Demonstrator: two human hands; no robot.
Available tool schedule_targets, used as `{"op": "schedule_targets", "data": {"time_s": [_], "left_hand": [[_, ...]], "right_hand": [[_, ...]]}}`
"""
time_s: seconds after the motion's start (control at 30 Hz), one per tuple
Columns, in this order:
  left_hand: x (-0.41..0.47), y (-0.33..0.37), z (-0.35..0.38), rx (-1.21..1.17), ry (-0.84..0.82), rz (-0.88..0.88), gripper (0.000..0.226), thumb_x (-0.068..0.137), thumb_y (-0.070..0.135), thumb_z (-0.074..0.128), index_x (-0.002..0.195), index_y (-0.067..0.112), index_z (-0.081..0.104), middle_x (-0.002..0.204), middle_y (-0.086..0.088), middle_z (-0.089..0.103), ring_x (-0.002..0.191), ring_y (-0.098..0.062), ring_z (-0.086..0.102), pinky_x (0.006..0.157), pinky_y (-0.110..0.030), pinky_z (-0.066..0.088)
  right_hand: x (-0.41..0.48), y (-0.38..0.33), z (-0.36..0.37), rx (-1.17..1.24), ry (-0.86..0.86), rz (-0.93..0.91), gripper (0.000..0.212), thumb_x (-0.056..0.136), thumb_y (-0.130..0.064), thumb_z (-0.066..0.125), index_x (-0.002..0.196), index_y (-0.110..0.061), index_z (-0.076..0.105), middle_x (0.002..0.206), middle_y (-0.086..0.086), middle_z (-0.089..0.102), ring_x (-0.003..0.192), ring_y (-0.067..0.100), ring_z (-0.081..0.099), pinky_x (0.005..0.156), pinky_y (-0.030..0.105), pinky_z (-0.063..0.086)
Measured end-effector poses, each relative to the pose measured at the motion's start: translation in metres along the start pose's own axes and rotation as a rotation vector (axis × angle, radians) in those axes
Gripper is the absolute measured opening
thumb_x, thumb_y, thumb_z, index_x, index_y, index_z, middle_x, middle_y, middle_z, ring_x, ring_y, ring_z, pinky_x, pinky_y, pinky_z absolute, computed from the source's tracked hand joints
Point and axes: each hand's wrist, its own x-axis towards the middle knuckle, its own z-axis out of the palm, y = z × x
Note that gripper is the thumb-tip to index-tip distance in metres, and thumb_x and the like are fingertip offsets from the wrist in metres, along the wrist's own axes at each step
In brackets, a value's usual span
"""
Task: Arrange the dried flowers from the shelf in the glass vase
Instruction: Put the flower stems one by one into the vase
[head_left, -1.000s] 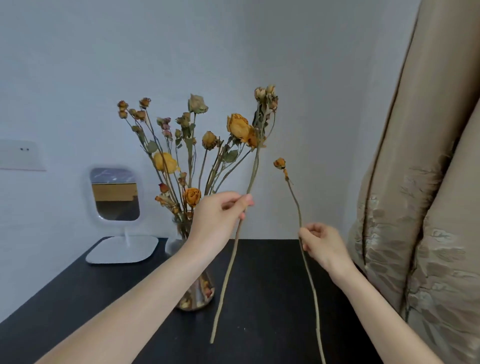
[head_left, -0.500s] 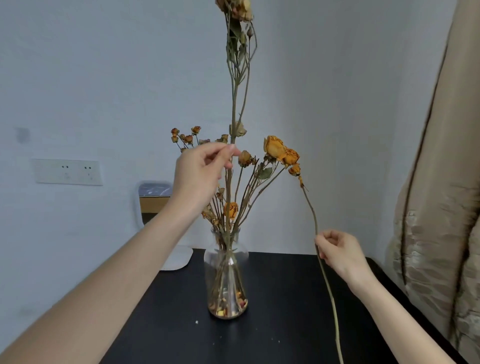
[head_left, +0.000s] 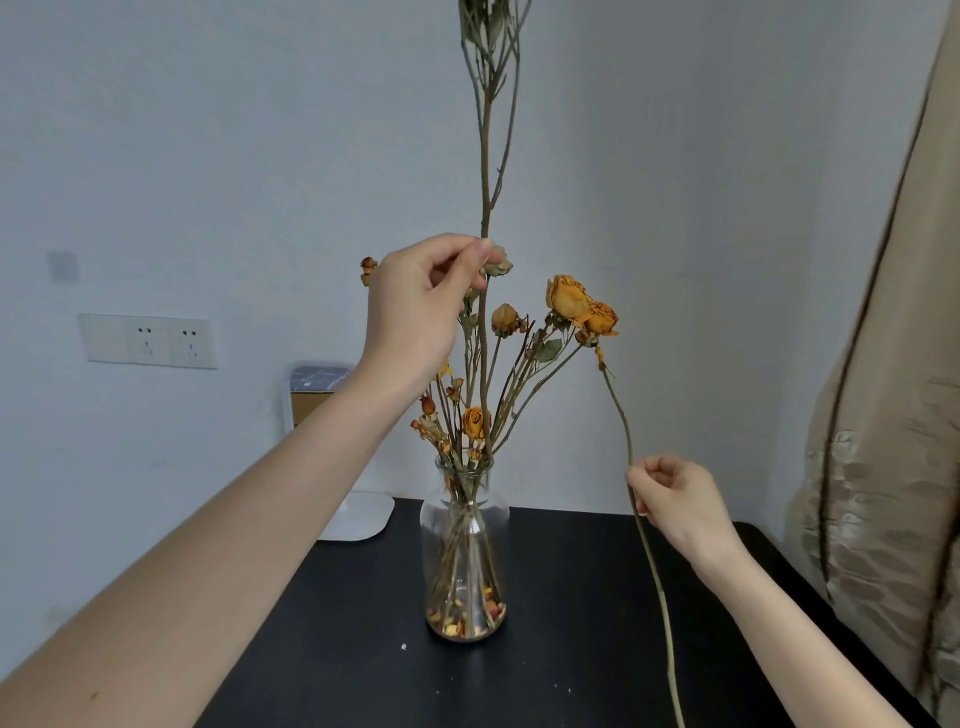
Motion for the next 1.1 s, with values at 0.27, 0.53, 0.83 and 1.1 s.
{"op": "schedule_targets", "data": {"time_s": [0.27,0.53,0.83,1.1], "left_hand": [[-0.004,-0.003,0.009,0.152,-0.091,0.132,0.018,0.091,0.022,0.055,0.088,0.017,0.072,0.068,0.019,0.058,0.067,0.012,0.054,0.060,-0.003,0.039],[-0.007,-0.012,0.017,0.296,-0.214,0.236,0.020,0.090,0.025,0.056,0.089,0.015,0.074,0.071,0.010,0.062,0.069,0.000,0.058,0.070,-0.016,0.045],[-0.012,-0.027,0.032,0.348,-0.264,0.066,0.020,0.092,0.030,0.054,0.094,0.021,0.072,0.049,0.014,0.053,0.052,0.011,0.054,0.063,-0.016,0.042],[-0.008,-0.052,0.031,0.514,-0.581,-0.150,0.027,0.096,0.026,0.047,0.107,0.012,0.068,0.055,0.008,0.058,0.044,-0.006,0.051,0.077,-0.030,0.052]], "right_hand": [[-0.001,0.000,0.003,-0.008,-0.004,0.006,0.012,0.090,-0.014,0.058,0.082,-0.007,0.062,0.059,0.003,0.056,0.058,0.013,0.053,0.062,0.023,0.045],[-0.001,0.001,0.004,-0.017,-0.010,0.010,0.012,0.090,-0.015,0.058,0.082,-0.006,0.062,0.058,0.003,0.055,0.057,0.012,0.053,0.063,0.022,0.046],[-0.001,0.007,0.008,-0.042,-0.018,0.025,0.012,0.090,-0.015,0.058,0.082,-0.007,0.062,0.058,0.002,0.055,0.057,0.012,0.053,0.062,0.022,0.045],[-0.001,0.012,0.009,-0.040,-0.029,0.020,0.011,0.090,-0.015,0.057,0.083,-0.008,0.061,0.059,0.001,0.055,0.058,0.011,0.053,0.061,0.020,0.044]]}}
